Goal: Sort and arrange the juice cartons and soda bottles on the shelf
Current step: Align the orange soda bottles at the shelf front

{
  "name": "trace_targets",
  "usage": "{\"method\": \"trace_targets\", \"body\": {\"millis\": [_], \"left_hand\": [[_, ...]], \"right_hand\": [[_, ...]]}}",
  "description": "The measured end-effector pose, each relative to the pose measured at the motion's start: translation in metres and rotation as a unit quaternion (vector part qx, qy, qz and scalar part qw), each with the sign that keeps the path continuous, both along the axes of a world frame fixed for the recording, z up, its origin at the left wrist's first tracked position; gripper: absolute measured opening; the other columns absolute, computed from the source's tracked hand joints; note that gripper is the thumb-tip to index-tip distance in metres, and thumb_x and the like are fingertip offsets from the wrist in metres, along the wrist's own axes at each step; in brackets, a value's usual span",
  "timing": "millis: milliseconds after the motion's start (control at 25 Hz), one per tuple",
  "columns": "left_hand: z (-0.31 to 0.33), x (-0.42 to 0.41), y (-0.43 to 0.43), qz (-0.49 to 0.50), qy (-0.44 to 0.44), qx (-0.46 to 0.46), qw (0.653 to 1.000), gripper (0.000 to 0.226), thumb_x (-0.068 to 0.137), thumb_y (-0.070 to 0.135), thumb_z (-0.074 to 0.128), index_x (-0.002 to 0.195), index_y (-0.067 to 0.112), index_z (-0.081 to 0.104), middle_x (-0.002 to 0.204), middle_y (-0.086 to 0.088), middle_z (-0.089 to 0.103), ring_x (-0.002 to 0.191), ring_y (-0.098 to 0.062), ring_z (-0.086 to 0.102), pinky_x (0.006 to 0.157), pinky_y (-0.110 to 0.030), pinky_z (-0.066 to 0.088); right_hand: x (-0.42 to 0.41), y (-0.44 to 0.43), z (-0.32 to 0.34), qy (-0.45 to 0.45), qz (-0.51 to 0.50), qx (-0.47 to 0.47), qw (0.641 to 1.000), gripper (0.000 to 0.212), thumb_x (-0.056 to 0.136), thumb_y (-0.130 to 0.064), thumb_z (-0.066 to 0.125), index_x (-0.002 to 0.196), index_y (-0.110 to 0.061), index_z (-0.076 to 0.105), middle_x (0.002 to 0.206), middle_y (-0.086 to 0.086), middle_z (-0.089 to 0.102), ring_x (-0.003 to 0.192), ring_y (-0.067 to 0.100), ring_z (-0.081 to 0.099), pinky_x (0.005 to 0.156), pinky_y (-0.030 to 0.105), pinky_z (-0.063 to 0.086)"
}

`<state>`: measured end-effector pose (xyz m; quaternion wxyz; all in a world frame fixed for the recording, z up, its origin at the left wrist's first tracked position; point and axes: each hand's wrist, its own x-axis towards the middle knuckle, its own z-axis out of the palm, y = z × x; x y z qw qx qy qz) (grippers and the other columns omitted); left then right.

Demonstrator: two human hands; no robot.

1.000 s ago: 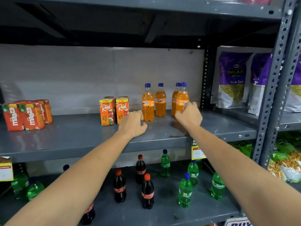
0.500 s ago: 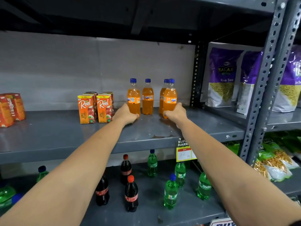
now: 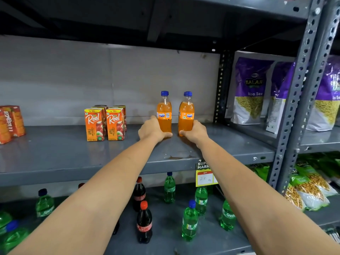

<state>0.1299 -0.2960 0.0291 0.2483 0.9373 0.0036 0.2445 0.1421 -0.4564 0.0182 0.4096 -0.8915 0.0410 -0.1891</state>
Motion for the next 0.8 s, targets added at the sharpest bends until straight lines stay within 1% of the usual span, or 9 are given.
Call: {"method": "trace_targets", "body": {"millis": [280, 480, 680, 760, 800], "left_hand": [[0.004, -0.001, -0.009, 0.03, -0.013, 0.056, 0.998, 0.084, 0.064, 0.064, 0.074, 0.122, 0.011, 0.045, 0.117, -0.012, 0.062, 0.105, -0.028, 0.061, 0.066, -0.032, 0.041], [0.004, 0.0, -0.013, 0.041, -0.024, 0.081, 0.996, 0.084, 0.063, 0.067, 0.072, 0.119, 0.011, 0.046, 0.112, -0.011, 0.064, 0.1, -0.027, 0.063, 0.063, -0.031, 0.04], [0.004, 0.002, -0.015, 0.037, -0.015, 0.082, 0.996, 0.087, 0.06, 0.071, 0.071, 0.119, 0.011, 0.045, 0.11, -0.011, 0.064, 0.098, -0.027, 0.064, 0.061, -0.031, 0.04], [0.003, -0.001, -0.014, 0.032, -0.005, 0.065, 0.997, 0.088, 0.059, 0.072, 0.071, 0.117, 0.012, 0.046, 0.11, -0.01, 0.064, 0.099, -0.027, 0.064, 0.062, -0.031, 0.041], [0.002, -0.003, -0.015, 0.034, 0.004, 0.059, 0.998, 0.088, 0.058, 0.072, 0.072, 0.116, 0.012, 0.046, 0.11, -0.01, 0.064, 0.099, -0.027, 0.064, 0.062, -0.031, 0.042]], "right_hand": [[0.0, 0.002, 0.001, 0.032, -0.002, -0.02, 0.999, 0.06, 0.083, -0.035, 0.065, 0.13, -0.012, 0.036, 0.132, 0.013, 0.051, 0.122, 0.034, 0.049, 0.103, 0.051, 0.041], [-0.002, 0.002, 0.002, 0.042, 0.006, -0.038, 0.998, 0.057, 0.086, -0.035, 0.06, 0.131, -0.013, 0.033, 0.135, 0.013, 0.049, 0.124, 0.035, 0.047, 0.105, 0.052, 0.038], [0.003, 0.002, 0.0, 0.055, -0.002, -0.053, 0.997, 0.055, 0.088, -0.037, 0.057, 0.13, -0.013, 0.032, 0.134, 0.013, 0.049, 0.124, 0.035, 0.046, 0.104, 0.052, 0.037], [0.004, 0.004, -0.001, 0.054, -0.001, -0.048, 0.997, 0.059, 0.086, -0.038, 0.058, 0.132, -0.012, 0.031, 0.134, 0.013, 0.049, 0.124, 0.035, 0.047, 0.104, 0.051, 0.038], [0.003, 0.003, 0.001, 0.055, -0.007, -0.043, 0.998, 0.066, 0.085, -0.039, 0.059, 0.135, -0.01, 0.028, 0.134, 0.013, 0.05, 0.124, 0.035, 0.047, 0.104, 0.051, 0.039]]}}
